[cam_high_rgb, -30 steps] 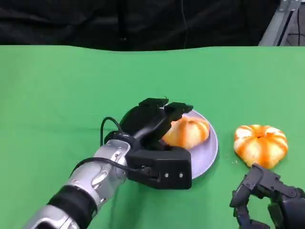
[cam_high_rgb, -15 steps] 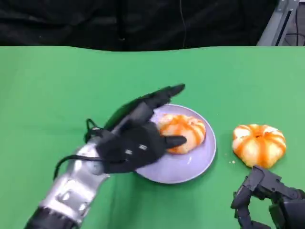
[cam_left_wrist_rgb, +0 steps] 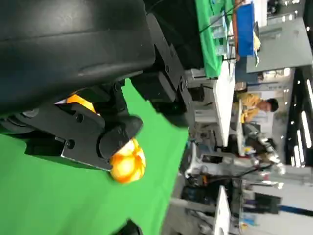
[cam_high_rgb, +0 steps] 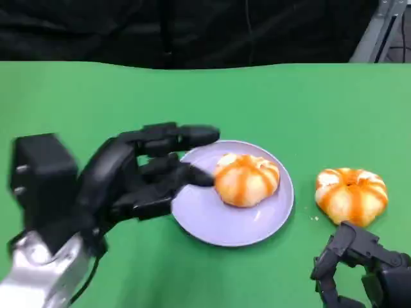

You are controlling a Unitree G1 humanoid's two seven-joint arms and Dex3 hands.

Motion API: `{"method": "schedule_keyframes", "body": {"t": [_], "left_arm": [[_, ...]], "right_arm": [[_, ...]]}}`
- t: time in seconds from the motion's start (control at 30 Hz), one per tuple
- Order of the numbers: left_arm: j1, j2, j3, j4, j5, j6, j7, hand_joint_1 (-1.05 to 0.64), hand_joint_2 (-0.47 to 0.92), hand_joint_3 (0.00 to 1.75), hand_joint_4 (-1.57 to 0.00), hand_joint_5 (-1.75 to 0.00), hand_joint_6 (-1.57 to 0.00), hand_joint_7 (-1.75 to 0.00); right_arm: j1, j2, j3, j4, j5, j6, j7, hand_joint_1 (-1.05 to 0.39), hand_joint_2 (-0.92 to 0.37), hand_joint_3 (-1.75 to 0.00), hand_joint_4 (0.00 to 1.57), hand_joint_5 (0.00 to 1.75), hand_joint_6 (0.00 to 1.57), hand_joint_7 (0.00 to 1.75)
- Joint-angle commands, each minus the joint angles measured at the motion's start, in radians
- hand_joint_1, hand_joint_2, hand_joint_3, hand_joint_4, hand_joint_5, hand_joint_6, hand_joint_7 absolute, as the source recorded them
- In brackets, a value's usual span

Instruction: Grasp the bread from the table and place it into the plate.

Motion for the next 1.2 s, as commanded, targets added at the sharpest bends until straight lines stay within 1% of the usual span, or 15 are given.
{"method": "schedule_keyframes", "body": {"t": [0.03, 0.07, 0.1, 0.13, 0.23, 0.27, 0.33, 0.43, 0.57, 0.67, 0.83, 0.9, 1.0, 1.2], "left_arm": [[0.051, 0.042, 0.043, -0.065, -0.074, 0.042, -0.029, 0.11, 0.51, 1.57, -0.96, -1.74, -0.88, -1.62], [0.098, 0.053, 0.073, -0.101, -0.125, 0.073, -0.035, 0.11, 0.5, 1.58, -0.97, -1.74, -0.87, -1.65], [0.141, 0.064, 0.098, -0.131, -0.168, 0.097, -0.043, 0.1, 0.5, 1.63, -1.02, -1.74, -0.87, -1.71], [0.177, 0.075, 0.119, -0.153, -0.204, 0.113, -0.054, 0.09, 0.5, 1.65, -1.04, -1.75, -0.87, -1.73], [0.238, 0.097, 0.15, -0.177, -0.272, 0.127, -0.084, 0.07, 0.5, 1.67, -1.06, -1.75, -0.86, -1.74], [0.262, 0.103, 0.162, -0.18, -0.295, 0.127, -0.101, 0.06, 0.51, 1.65, -1.05, -1.75, -0.86, -1.75], [0.32, 0.104, 0.18, -0.18, -0.339, 0.125, -0.123, 0.05, 0.54, 1.61, -1.07, -1.75, -0.89, -1.75], [0.354, 0.113, 0.183, -0.183, -0.349, 0.121, -0.119, 0.06, 0.55, 1.58, -1.09, -1.75, -0.92, -1.75], [0.426, 0.098, 0.195, -0.175, -0.368, 0.1, -0.124, 0.1, 0.6, 1.6, -1.09, -1.75, -0.92, -1.75], [0.443, 0.094, 0.191, -0.145, -0.356, 0.058, -0.146, 0.1, 0.6, 1.66, -1.1, -1.75, -0.95, -1.75], [0.447, 0.099, 0.184, -0.137, -0.358, 0.04, -0.148, 0.1, 0.59, 1.68, -1.1, -1.75, -0.95, -1.75], [0.442, 0.077, 0.186, -0.113, -0.335, 0.009, -0.126, 0.13, 0.6, 1.68, -1.09, -1.75, -0.95, -1.75], [0.44, 0.064, 0.186, -0.093, -0.325, -0.019, -0.128, 0.14, 0.6, 1.64, -1.07, -1.75, -0.94, -1.75], [0.426, 0.072, 0.196, -0.062, -0.331, -0.026, -0.144, 0.15, 0.62, 1.62, -1.09, -1.75, -0.95, -1.75]], "right_arm": [[0.012, -0.012, -0.006, -0.019, 0.008, 0.017, 0.003, -0.12, -0.56, -1.14, 0.82, 1.75, 0.74, 1.56], [0.013, -0.008, -0.004, -0.024, 0.012, 0.023, 0.002, -0.12, -0.56, -1.14, 0.82, 1.75, 0.74, 1.56], [0.014, -0.006, -0.003, -0.026, 0.014, 0.026, 0.002, -0.12, -0.56, -1.13, 0.82, 1.75, 0.74, 1.56], [0.014, -0.005, -0.003, -0.028, 0.014, 0.027, 0.001, -0.12, -0.55, -1.13, 0.82, 1.75, 0.75, 1.56], [0.013, -0.005, -0.005, -0.028, 0.012, 0.027, 0.001, -0.11, -0.56, -1.13, 0.82, 1.75, 0.74, 1.56], [0.011, -0.006, -0.006, -0.027, 0.012, 0.027, 0.0, -0.11, -0.56, -1.13, 0.82, 1.75, 0.74, 1.56], [0.006, -0.01, -0.01, -0.025, 0.014, 0.033, 0.003, -0.12, -0.56, -1.14, 0.82, 1.75, 0.74, 1.56], [-0.001, -0.014, -0.014, -0.014, 0.014, 0.021, 0.004, -0.12, -0.55, -1.14, 0.82, 1.75, 0.74, 1.56], [-0.009, -0.014, -0.015, -0.005, 0.009, 0.023, 0.004, -0.12, -0.55, -1.15, 0.82, 1.75, 0.74, 1.56], [-0.011, -0.014, -0.015, 0.001, 0.009, 0.022, 0.004, -0.12, -0.54, -1.15, 0.82, 1.75, 0.74, 1.56], [-0.011, -0.013, -0.015, 0.001, 0.009, 0.022, 0.004, -0.12, -0.54, -1.16, 0.82, 1.75, 0.74, 1.56], [-0.004, -0.023, -0.025, 0.002, 0.011, 0.022, 0.006, -0.12, -0.54, -1.16, 0.83, 1.75, 0.75, 1.56], [0.003, -0.03, -0.027, -0.002, 0.018, 0.025, 0.012, -0.11, -0.55, -1.16, 0.83, 1.75, 0.75, 1.56], [-0.001, -0.027, -0.02, 0.002, 0.021, 0.018, 0.015, -0.1, -0.55, -1.16, 0.83, 1.75, 0.74, 1.56]]}}
